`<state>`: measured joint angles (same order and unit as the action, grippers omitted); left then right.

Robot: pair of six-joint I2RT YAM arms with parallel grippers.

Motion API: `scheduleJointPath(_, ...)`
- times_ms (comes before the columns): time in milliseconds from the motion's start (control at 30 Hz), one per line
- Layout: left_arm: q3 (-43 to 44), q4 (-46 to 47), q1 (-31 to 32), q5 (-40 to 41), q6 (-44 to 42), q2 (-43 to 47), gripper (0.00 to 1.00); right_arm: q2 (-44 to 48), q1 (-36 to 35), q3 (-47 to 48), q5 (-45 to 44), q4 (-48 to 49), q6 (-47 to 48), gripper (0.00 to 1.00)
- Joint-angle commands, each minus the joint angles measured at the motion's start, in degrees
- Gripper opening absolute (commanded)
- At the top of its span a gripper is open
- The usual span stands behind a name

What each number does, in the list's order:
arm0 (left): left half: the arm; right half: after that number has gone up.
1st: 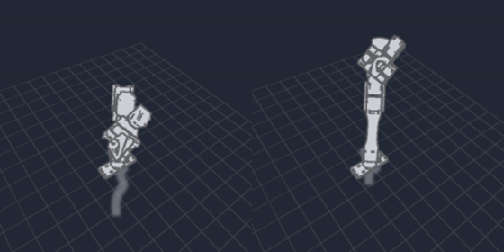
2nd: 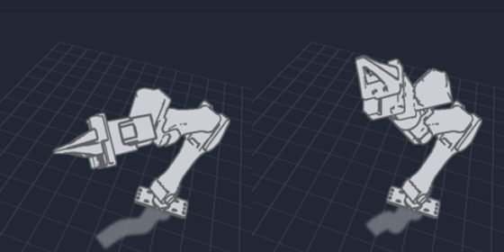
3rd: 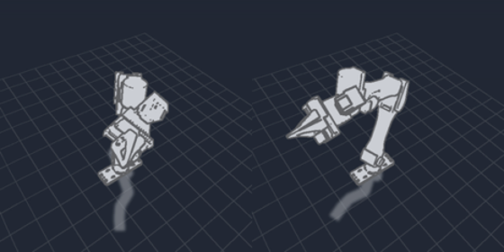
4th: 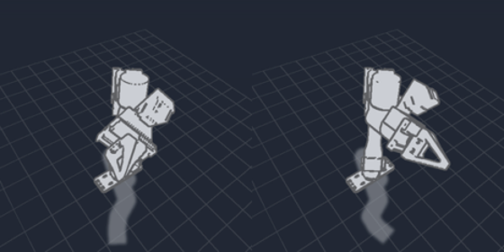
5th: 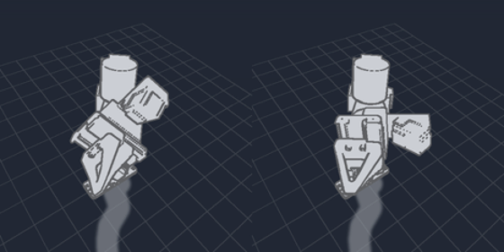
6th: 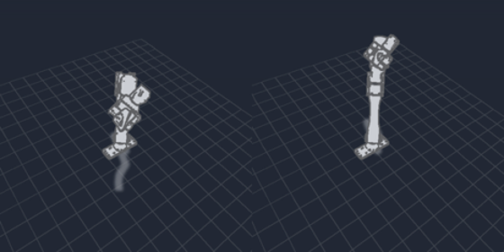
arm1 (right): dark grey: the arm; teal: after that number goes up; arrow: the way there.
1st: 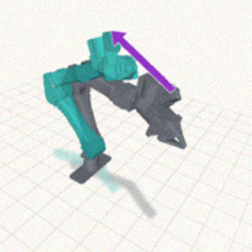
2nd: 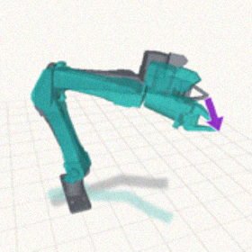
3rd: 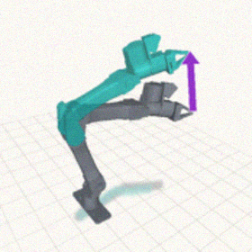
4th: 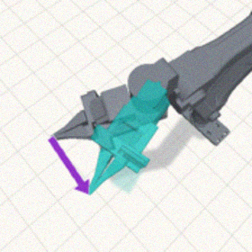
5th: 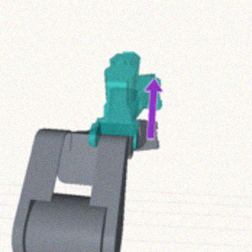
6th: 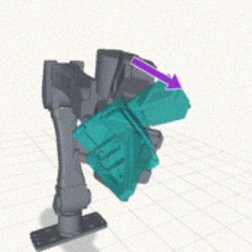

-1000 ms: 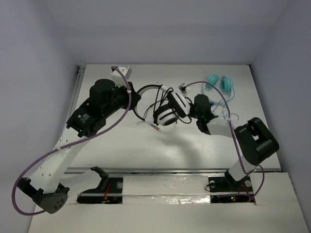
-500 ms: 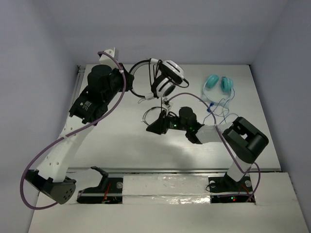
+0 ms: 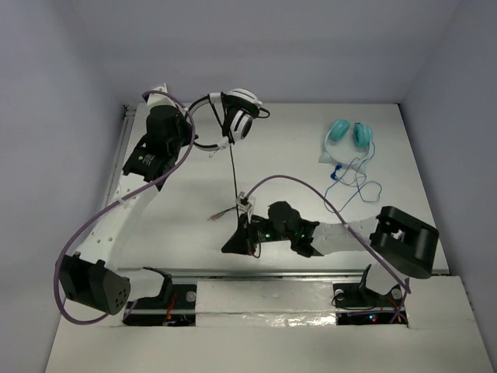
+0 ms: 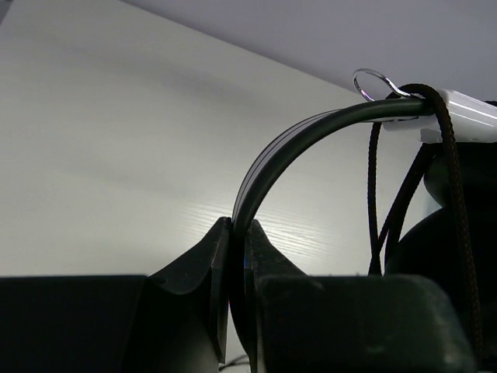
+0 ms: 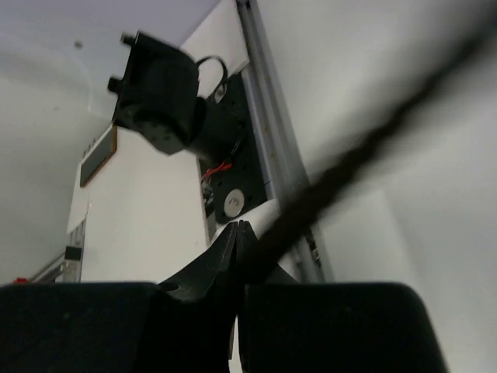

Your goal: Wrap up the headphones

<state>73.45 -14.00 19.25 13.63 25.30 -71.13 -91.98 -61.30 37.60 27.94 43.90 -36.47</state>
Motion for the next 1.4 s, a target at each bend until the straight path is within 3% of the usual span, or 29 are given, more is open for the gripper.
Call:
scheduleJointPath(0,0.38,6.01,-0.26,5.69,0.02,0.38,0.0,6.1,-3.47,0.53,-4.47,-11.78,3.41,0.03)
scheduleJointPath(67,0.55,4.25,0.44,7.8,-1.12,-0.06,0.0,11.02,-4.96,3.16,-7.63,-23.87,6.65,0.0)
scheduleJointPath(200,0.9,-0.92,6.32,19.83,-5.95,-0.93,0.0,17.62,-6.2,10.02,-12.9,-41.5,12.46,0.0)
scheduleJointPath(267,0.73,-2.69,6.95,21.09,-7.8,-0.94,0.0,20.6,-6.2,12.66,-17.64,-49.82,15.53,0.0)
scheduleJointPath(467,-5.59,-6.65,10.19,24.6,-11.93,0.11,0.0,22.9,-6.2,23.73,-29.77,-63.04,22.22,0.0)
scheduleJointPath(600,-10.43,-7.26,12.56,24.25,-12.91,2.49,0.0,23.17,-5.68,28.22,-36.46,-65.25,25.74,0.0)
scheduleJointPath(800,-11.58,-10.16,12.57,24.35,-11.85,-0.31,0.0,20.71,-5.67,38.32,-32.34,-69.65,28.03,0.0)
scheduleJointPath(967,-11.84,-8.76,13.89,16.36,-14.66,0.38,0.0,21.05,-4.45,39.92,-39.54,-70.8,30.49,0.0)
scheduleJointPath(1167,-12.72,-10.17,18.79,9.32,-15.98,2.75,0.0,21.5,9.15,37.89,-37.79,-66.94,31.19,0.0)
scheduleJointPath(1367,-12.54,-12.28,24.52,9.76,-16.24,3.28,0.0,15.79,13.3,41.05,-43.22,-62.98,35.06,0.0)
